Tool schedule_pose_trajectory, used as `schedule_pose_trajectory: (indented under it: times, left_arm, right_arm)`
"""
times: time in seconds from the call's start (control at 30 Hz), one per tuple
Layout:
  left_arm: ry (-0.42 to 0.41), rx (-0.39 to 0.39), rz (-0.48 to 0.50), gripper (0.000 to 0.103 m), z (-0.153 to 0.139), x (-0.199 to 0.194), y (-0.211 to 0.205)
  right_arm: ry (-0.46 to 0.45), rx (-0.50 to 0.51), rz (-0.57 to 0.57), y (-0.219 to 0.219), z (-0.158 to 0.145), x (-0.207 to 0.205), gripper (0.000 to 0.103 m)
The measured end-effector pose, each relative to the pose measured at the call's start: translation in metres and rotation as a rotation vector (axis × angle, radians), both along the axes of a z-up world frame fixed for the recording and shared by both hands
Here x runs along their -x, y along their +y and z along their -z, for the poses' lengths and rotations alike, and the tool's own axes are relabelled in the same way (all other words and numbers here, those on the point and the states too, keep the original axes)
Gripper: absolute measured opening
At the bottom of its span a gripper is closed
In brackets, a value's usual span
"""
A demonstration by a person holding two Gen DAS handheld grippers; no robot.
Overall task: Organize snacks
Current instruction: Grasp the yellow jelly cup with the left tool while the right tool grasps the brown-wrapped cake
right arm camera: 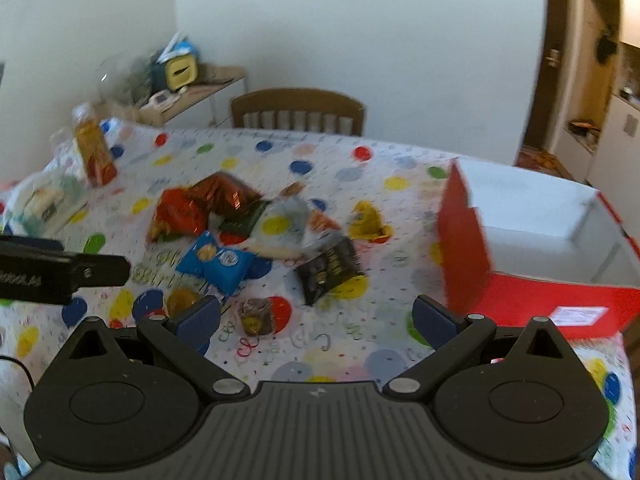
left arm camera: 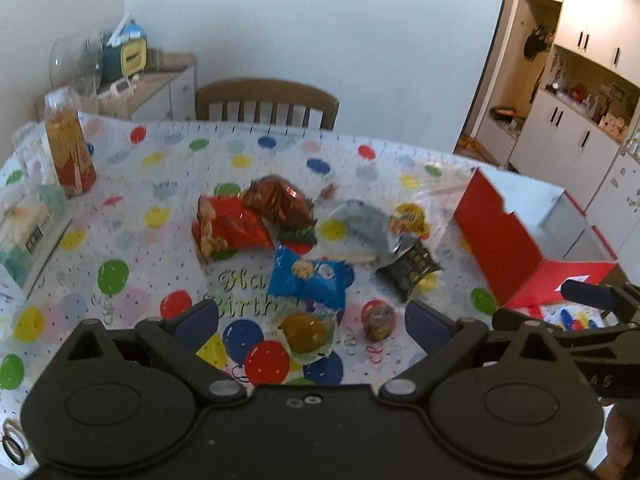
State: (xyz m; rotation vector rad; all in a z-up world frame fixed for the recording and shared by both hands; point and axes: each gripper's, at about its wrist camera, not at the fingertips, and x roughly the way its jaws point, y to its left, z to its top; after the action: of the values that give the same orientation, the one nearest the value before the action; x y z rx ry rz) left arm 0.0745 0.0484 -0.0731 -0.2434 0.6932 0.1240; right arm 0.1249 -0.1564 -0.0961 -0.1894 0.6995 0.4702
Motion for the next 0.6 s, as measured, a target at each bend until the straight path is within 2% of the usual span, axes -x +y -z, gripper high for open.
schedule_pose_trajectory:
  times: [0.13, 0.23, 0.3, 0.5, 0.6]
  left_arm:
    - [0.067, 0.036, -0.006, 0.092, 0.026, -0.015, 0.007]
    - [0.137, 0.076, -0.006, 0.085, 0.046, -0.027, 0.012]
    - [0.168, 0.089, -0.001, 0.084, 0.056, -0.035, 0.013]
    - [0.240, 0.096, 0.012, 0.074, 0.079, -0.055, 0.013]
    - [0.251, 0.105, 0.022, 0.073, 0.087, -0.060, 0.014]
  right_arm:
    - [0.023, 0.031, -0.080, 0.019, 0.025, -0.012, 0.099]
    - [0.058, 0.072, -0.120, 0.034, 0.044, -0.023, 0.092]
    - [0.081, 0.091, -0.132, 0.042, 0.055, -0.030, 0.084]
    - [0.134, 0.128, -0.175, 0.062, 0.083, -0.045, 0.067]
    - [0.151, 0.133, -0.184, 0.067, 0.091, -0.050, 0.059]
